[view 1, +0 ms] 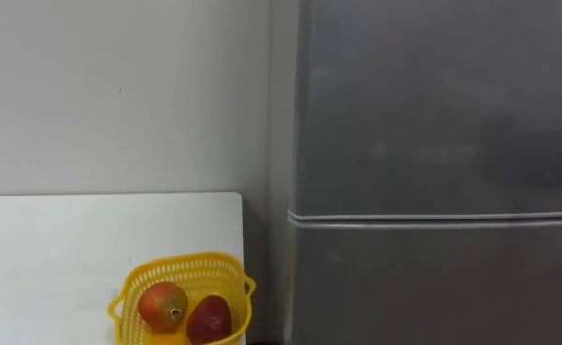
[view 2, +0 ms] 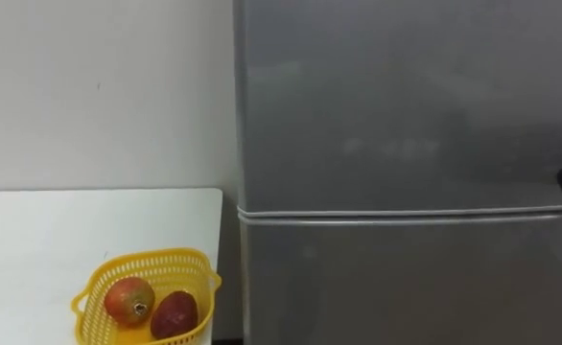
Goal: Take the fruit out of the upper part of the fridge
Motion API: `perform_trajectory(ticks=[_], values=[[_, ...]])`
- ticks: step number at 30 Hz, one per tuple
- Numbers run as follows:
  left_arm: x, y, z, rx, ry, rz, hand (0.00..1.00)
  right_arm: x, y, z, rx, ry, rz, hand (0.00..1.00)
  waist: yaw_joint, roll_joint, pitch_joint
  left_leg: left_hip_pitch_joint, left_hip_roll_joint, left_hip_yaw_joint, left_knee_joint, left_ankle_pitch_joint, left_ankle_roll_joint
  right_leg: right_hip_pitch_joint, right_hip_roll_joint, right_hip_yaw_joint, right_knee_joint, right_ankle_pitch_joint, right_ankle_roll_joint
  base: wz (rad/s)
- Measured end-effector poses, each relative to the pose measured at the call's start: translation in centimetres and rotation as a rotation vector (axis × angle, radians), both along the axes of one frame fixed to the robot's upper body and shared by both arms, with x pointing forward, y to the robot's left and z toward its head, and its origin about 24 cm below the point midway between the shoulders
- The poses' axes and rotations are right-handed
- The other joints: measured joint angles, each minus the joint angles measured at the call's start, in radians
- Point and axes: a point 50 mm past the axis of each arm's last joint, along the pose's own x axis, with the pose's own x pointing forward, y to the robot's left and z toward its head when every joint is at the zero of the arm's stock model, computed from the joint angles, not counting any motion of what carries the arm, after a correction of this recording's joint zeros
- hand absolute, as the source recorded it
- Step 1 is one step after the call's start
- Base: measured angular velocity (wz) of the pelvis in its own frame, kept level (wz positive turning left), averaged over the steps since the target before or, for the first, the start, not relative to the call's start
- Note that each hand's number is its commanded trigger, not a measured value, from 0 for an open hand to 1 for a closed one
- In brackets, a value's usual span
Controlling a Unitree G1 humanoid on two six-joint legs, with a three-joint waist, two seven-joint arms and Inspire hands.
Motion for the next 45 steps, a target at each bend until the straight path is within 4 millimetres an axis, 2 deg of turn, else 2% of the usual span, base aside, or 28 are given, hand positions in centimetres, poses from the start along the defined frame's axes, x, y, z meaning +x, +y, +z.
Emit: perform_trajectory(ticks=[7, 10, 12, 13, 15, 16, 18, 22, 24, 27, 33, 37, 41, 45], values=[[-0.1, 0.1, 0.1, 0.007, 0.019, 0.005, 0.00, -2.5, -1.6, -5.4, -0.065, 0.352, -0.085, 0.00, -0.012, -0.003, 0.0019, -0.004, 0.000, 0.006, -0.004, 0.000, 0.000, -0.004, 0.000, 0.004, -0.003, -0.001, 0.000, -0.01], [-0.1, 0.2, 0.1, 0.021, 0.022, 0.008, 0.00, -3.5, -2.5, -8.6, -0.052, 0.510, -0.134, 0.00, -0.026, -0.004, 0.0014, -0.005, 0.000, 0.004, -0.004, 0.000, 0.000, -0.003, 0.000, 0.004, -0.001, -0.001, 0.000, 0.00], [0.2, 0.3, 0.1, 0.022, 0.014, 0.011, 0.00, -5.0, -3.2, -11.8, -0.037, 0.679, -0.170, 0.00, -0.022, -0.007, 0.0001, -0.003, 0.001, 0.009, -0.007, 0.000, 0.000, -0.004, 0.001, 0.007, 0.000, -0.001, 0.000, -0.02], [0.3, 0.3, 0.1, 0.022, 0.013, 0.011, 0.00, -5.5, -3.2, -12.7, -0.036, 0.730, -0.175, 0.00, -0.023, -0.006, 0.0001, -0.003, 0.001, 0.010, -0.007, 0.000, 0.000, -0.004, 0.001, 0.007, -0.002, -0.001, 0.000, -0.04], [0.5, 0.3, 0.0, 0.019, 0.019, 0.011, 0.00, -7.8, -3.4, -16.0, -0.005, 0.916, -0.188, 0.00, -0.021, -0.008, -0.0022, 0.005, 0.001, 0.011, -0.014, 0.000, -0.001, 0.003, 0.001, 0.006, -0.003, -0.001, 0.000, 0.00], [0.4, 0.3, 0.0, 0.019, 0.023, 0.010, 0.00, -8.5, -3.3, -16.8, 0.003, 0.965, -0.188, 0.00, -0.020, -0.008, -0.0020, 0.008, 0.001, 0.011, -0.014, 0.000, -0.001, 0.006, 0.001, 0.006, -0.002, -0.001, 0.000, 0.00], [0.0, 0.1, 0.0, 0.013, 0.047, 0.015, 0.00, -11.2, -2.6, -20.0, 0.076, 1.143, -0.174, 0.00, -0.016, -0.011, -0.0032, 0.024, 0.001, 0.018, -0.015, 0.000, -0.001, 0.018, -0.001, 0.007, -0.002, -0.005, 0.000, -0.07], [-0.3, 0.1, -0.1, 0.016, 0.073, 0.022, 0.00, -14.8, -1.5, -22.8, 0.147, 1.332, -0.137, 0.00, -0.017, -0.011, -0.0030, 0.022, 0.001, 0.020, -0.014, 0.000, -0.001, 0.016, -0.001, 0.006, -0.010, -0.006, 0.000, 0.00], [-0.6, 0.1, -0.1, 0.020, 0.088, 0.025, 0.00, -17.5, -0.1, -24.5, 0.178, 1.472, -0.117, 0.00, -0.011, -0.009, -0.0019, 0.028, 0.001, 0.015, -0.014, 0.000, -0.001, 0.026, 0.000, 0.004, -0.016, -0.006, 0.000, 0.03], [-0.6, 0.0, -0.1, 0.009, 0.097, 0.027, 0.00, -19.8, 1.4, -25.7, 0.203, 1.597, -0.056, 0.00, 0.005, -0.005, -0.0001, 0.033, 0.001, 0.014, -0.016, 0.000, -0.001, 0.031, 0.000, 0.003, -0.018, -0.006, 0.000, 0.00], [-1.2, -0.4, -0.2, -0.005, 0.126, 0.038, 0.00, -22.0, 3.6, -26.9, 0.163, 1.767, 0.064, 0.00, 0.013, 0.011, 0.0015, 0.036, -0.002, -0.012, -0.024, -0.002, -0.002, 0.042, -0.002, -0.009, -0.021, -0.007, 0.002, 0.09], [-1.4, -0.6, -0.3, -0.008, 0.145, 0.021, 0.00, -22.9, 4.3, -27.2, 0.020, 1.906, 0.192, 0.00, 0.017, 0.021, 0.0013, 0.038, -0.003, -0.018, -0.023, -0.002, -0.002, 0.048, -0.003, -0.020, -0.021, -0.011, 0.001, 0.08], [-0.9, -1.7, -0.7, -0.042, 0.156, 0.014, 0.00, -22.9, 5.1, -27.5, -0.166, 2.012, 0.335, 0.00, 0.032, 0.043, 0.0016, 0.038, -0.003, -0.022, -0.022, -0.002, -0.003, 0.052, -0.002, -0.014, -0.022, -0.011, 0.001, 0.02], [-0.4, -2.5, -0.9, -0.064, 0.163, -0.026, 0.00, -22.4, 6.4, -28.0, -0.401, 2.077, 0.546, 0.00, 0.055, 0.046, 0.0024, 0.039, -0.003, -0.025, -0.014, -0.002, -0.003, 0.057, -0.001, -0.011, -0.028, -0.012, 0.000, 0.00]])
